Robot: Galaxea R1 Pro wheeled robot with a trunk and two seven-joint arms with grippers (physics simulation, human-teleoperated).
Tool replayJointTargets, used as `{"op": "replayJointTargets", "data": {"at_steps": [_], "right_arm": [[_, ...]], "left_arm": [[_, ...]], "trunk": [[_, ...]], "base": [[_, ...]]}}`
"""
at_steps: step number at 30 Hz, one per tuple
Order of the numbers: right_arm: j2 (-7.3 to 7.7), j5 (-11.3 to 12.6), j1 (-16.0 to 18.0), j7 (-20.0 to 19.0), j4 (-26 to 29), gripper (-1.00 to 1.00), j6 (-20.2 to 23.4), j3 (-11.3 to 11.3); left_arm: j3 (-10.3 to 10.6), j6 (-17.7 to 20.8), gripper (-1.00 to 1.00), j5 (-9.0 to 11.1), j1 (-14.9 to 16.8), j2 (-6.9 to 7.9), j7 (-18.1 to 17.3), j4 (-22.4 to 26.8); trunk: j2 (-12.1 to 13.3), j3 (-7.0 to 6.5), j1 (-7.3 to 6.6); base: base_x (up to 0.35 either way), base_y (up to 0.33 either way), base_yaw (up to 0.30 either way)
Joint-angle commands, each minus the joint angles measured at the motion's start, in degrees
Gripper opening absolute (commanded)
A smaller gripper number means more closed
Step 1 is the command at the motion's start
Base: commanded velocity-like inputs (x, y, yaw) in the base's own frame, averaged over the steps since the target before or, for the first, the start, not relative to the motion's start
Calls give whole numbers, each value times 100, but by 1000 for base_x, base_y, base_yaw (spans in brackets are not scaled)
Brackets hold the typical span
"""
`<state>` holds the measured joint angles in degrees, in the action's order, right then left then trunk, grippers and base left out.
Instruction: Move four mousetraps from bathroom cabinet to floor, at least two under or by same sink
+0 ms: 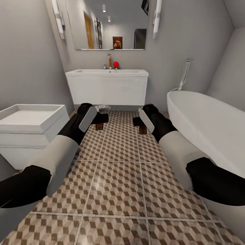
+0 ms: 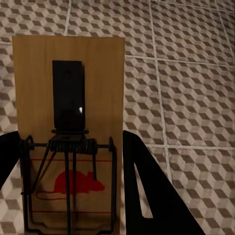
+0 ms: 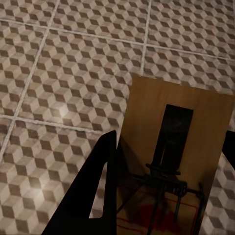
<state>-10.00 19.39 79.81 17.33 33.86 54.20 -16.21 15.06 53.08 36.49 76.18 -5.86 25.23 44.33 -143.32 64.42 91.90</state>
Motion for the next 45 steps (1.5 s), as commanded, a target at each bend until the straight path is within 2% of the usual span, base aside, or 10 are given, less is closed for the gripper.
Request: {"op": "replayJointTargets", "data": {"at_steps": [1, 7, 13, 24, 31, 39, 45], "right_arm": [[0, 56, 5, 60, 2, -100, 12, -13], [0, 56, 14, 60, 3, -100, 11, -13], [0, 56, 207, 60, 6, -100, 33, -13], [0, 56, 856, 60, 6, -100, 258, -13], [0, 56, 943, 60, 6, -100, 320, -13], [0, 68, 972, 60, -45, -100, 321, -6], [0, 360, 974, 58, -195, -100, 257, -5]], "left_arm": [[15, 17, -100, 43, 19, 2, 52, 11], [15, 37, -100, 46, 79, -9, 52, 25], [15, 82, -100, 72, 272, -8, 52, -10], [15, 466, -100, 69, 673, 4, 55, -36], [15, 498, -100, 77, 857, 14, 60, -44], [15, 501, -100, 78, 919, 15, 61, -64], [15, 458, -100, 78, 923, 22, 61, -154]], "trunk": [[-4, 28, 1], [-12, 161, 16], [-20, 294, 32], [-35, 538, 60], [-44, 693, 78], [-55, 870, 99], [-63, 1003, 114]], "base": [[0, 0, 0], [0, 0, 0], [0, 0, 0], [0, 0, 0], [0, 0, 0], [0, 0, 0], [0, 0, 0]]}}
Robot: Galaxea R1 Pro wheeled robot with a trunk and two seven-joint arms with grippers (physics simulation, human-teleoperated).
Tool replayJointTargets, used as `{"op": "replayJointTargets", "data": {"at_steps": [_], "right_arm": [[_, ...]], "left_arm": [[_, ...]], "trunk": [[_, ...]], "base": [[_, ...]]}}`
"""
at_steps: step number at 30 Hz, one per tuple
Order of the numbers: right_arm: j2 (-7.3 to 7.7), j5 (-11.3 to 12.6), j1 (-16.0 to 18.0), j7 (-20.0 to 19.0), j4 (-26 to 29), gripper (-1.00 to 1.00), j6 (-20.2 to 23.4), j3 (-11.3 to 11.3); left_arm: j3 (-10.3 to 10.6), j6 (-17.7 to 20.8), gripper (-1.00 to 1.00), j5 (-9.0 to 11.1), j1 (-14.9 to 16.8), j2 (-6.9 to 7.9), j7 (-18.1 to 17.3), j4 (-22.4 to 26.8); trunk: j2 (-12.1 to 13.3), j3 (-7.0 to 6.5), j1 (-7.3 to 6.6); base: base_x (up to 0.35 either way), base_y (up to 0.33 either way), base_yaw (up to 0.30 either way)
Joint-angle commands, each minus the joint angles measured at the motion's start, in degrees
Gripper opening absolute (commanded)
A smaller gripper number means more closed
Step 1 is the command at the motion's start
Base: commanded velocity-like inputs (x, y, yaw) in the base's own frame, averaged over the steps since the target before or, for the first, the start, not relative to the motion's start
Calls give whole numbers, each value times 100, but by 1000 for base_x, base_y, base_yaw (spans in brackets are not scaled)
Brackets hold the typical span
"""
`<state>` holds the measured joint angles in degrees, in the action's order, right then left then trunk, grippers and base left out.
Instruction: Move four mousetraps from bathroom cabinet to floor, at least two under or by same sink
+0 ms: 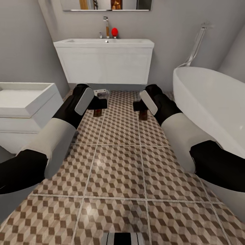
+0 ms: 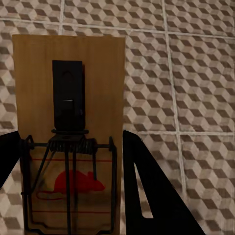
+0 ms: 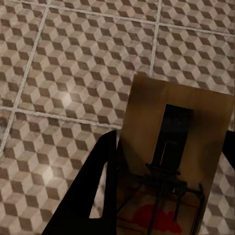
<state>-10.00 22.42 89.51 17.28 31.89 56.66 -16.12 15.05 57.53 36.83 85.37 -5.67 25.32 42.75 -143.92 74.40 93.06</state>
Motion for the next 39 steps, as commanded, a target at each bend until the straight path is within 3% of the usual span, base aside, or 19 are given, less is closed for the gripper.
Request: {"op": "replayJointTargets", "data": {"at_steps": [1, 7, 17, 39], "right_arm": [[0, 92, 5, 62, -4, -100, 6, -14], [0, 222, 5, 64, -24, -100, -300, -21], [0, 244, 4, 57, -64, -100, -676, -31], [0, 247, -3, 56, -108, -100, -1270, -91]], "left_arm": [[15, 8, -100, 44, 5, 3, 51, -6], [15, -249, -100, 34, 5, -1, 52, -54], [15, -1341, -100, 36, 6, -13, 35, -684], [32, -1819, -100, 9, 3, -56, -63, -825]], "trunk": [[-4, 27, 1], [-12, 160, 16], [-25, 382, 42], [-55, 869, 99]], "base": [[0, 0, 0], [0, 0, 0], [0, 0, 0], [0, 0, 0]]}}
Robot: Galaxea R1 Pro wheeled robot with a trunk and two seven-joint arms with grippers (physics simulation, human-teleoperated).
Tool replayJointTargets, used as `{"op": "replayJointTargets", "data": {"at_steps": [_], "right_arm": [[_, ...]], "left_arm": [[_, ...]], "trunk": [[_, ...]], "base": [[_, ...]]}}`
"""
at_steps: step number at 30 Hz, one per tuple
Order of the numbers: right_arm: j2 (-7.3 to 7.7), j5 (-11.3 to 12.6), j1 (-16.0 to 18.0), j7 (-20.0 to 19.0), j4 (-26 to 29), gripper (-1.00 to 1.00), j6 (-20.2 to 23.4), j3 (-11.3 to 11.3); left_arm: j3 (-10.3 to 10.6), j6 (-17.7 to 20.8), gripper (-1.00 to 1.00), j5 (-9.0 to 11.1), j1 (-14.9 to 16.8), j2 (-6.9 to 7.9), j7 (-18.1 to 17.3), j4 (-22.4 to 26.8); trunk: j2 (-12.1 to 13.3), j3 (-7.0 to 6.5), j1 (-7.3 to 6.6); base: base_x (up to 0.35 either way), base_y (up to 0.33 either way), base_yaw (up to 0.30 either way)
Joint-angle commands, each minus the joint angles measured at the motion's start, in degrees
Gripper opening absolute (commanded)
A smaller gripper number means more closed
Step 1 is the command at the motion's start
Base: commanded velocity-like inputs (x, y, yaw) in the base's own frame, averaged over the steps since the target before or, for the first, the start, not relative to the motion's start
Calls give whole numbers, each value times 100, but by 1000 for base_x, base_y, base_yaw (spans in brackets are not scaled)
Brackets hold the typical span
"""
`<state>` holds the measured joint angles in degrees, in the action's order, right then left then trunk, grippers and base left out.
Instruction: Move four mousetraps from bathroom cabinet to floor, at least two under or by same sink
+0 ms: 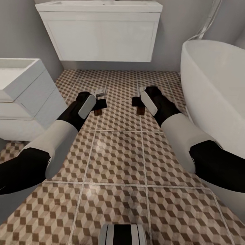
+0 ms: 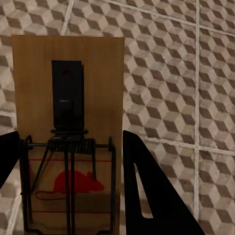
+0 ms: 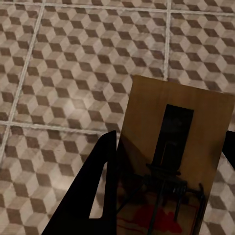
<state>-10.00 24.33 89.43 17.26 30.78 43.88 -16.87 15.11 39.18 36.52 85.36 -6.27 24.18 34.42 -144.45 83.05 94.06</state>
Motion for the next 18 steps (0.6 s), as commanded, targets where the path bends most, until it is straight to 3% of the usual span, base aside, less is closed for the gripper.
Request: {"op": "replayJointTargets", "data": {"at_steps": [1, 9, 12, 18], "right_arm": [[0, 55, 4, 58, 1, -100, -13, -17], [0, 61, 4, 51, -10, -100, -93, -26], [0, 62, 4, 34, -10, -100, -96, -27], [0, 57, 4, -41, -10, -100, -59, -61]], "left_arm": [[26, 9, -100, 40, 4, 4, 49, 6], [38, 5, -100, 52, 6, 3, 33, 61], [58, 8, -100, 54, 4, 6, -55, 129], [83, 15, -100, 27, 2, 42, -565, 227]], "trunk": [[-4, 27, 1], [-14, 204, 22], [-14, 204, 22], [-14, 204, 22]], "base": [[0, 0, 0], [0, 0, 0], [0, 0, 0], [0, 0, 0]]}}
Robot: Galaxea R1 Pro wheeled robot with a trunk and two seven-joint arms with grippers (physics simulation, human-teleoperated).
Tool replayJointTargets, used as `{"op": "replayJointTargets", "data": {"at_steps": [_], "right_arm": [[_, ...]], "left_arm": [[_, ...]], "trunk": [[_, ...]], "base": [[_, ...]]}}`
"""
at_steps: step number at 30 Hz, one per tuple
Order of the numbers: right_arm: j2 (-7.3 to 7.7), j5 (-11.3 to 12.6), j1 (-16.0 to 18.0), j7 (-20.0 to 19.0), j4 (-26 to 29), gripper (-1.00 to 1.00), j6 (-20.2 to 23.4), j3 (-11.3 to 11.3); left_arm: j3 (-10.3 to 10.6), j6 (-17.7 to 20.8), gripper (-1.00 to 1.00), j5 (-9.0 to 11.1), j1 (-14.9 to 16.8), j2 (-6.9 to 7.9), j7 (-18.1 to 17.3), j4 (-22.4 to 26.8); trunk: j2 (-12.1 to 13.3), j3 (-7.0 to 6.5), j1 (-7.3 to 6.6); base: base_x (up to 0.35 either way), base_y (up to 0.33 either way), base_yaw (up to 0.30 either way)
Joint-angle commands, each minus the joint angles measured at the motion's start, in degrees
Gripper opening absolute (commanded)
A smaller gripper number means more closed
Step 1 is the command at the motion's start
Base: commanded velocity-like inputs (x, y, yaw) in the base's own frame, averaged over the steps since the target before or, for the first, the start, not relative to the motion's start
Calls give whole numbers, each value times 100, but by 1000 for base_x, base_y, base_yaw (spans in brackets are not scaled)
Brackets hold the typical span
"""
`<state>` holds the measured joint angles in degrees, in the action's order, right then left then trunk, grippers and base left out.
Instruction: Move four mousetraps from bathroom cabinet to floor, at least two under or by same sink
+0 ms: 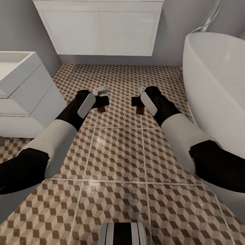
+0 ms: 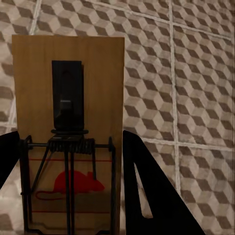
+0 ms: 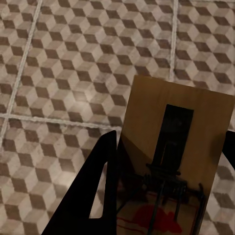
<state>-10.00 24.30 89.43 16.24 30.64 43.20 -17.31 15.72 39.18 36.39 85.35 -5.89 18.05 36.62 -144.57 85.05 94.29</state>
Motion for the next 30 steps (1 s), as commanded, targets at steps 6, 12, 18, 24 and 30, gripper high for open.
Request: {"op": "replayJointTargets", "data": {"at_steps": [6, 12, 18, 24, 30], "right_arm": [[0, 58, 4, -308, 3, -100, 18, -533], [0, 59, 6, -443, 6, -100, -16, -878], [0, 82, 11, -461, 4, -100, -24, -930], [0, 160, 13, -459, 3, -100, -30, -939], [0, 178, 13, -456, 3, -100, -43, -934]], "left_arm": [[63, 56, -100, -479, 0, -25, -204, 0], [95, 78, -100, -815, 6, -34, -490, -48], [114, 80, -100, -866, 2, -28, -545, -97], [123, 79, -100, -880, 3, -27, -555, -102], [118, 66, -100, -887, 3, -26, -553, -87]], "trunk": [[-8, 115, 12], [-16, 248, 27], [-24, 381, 43], [-32, 514, 58], [-36, 580, 66]], "base": [[0, 0, 0], [0, 0, 0], [0, 0, 0], [0, 0, 0], [0, 0, 0]]}}
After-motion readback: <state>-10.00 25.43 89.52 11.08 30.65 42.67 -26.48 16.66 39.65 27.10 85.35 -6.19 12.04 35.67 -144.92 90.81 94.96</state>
